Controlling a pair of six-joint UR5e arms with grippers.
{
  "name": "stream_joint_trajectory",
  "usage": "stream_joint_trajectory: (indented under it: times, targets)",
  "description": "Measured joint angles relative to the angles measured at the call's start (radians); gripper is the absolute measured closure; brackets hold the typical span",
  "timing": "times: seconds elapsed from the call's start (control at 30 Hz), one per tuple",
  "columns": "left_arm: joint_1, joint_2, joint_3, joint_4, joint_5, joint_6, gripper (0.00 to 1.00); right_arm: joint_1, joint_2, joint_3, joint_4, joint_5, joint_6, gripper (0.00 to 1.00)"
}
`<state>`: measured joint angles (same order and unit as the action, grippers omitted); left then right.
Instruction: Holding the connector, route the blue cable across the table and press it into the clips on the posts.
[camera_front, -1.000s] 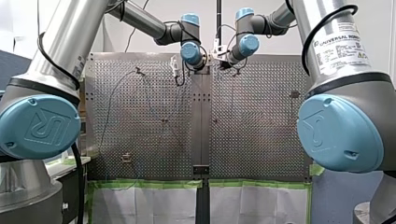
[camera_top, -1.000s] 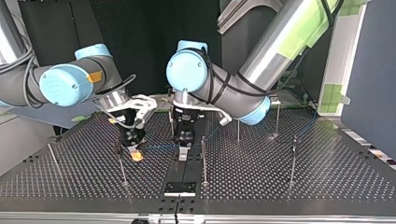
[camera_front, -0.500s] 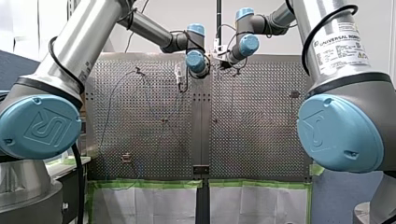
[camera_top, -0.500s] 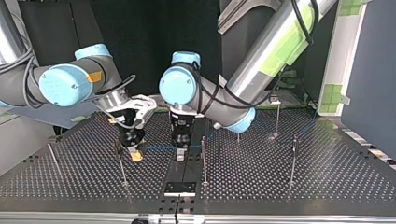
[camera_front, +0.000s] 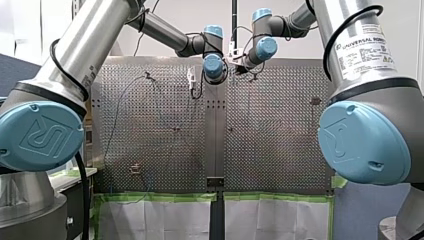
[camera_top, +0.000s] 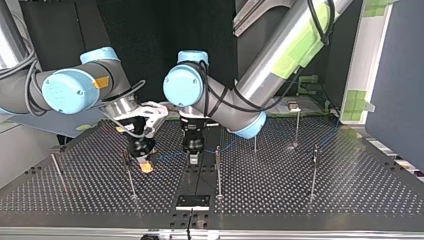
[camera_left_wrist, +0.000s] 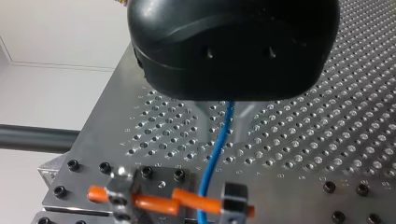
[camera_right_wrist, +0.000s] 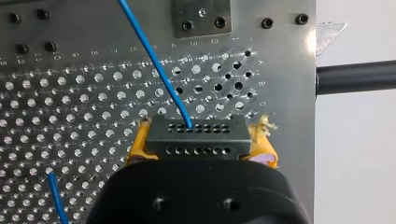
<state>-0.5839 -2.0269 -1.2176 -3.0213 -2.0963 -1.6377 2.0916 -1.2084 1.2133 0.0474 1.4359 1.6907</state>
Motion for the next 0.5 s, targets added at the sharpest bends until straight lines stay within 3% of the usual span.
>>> stream_joint_trajectory:
  times: [0.27, 0.5]
  targets:
    - [-0.002, 0.0, 0.0, -0.003, -0.005, -0.011, 1.0, 0.0, 0.0, 0.009, 0.0, 0.001, 0.0, 1.0]
    - [-0.012, 0.0, -0.026, -0.024, -0.048, -0.031, 1.0, 0.001, 0.002, 0.042, -0.002, 0.004, 0.0, 1.0]
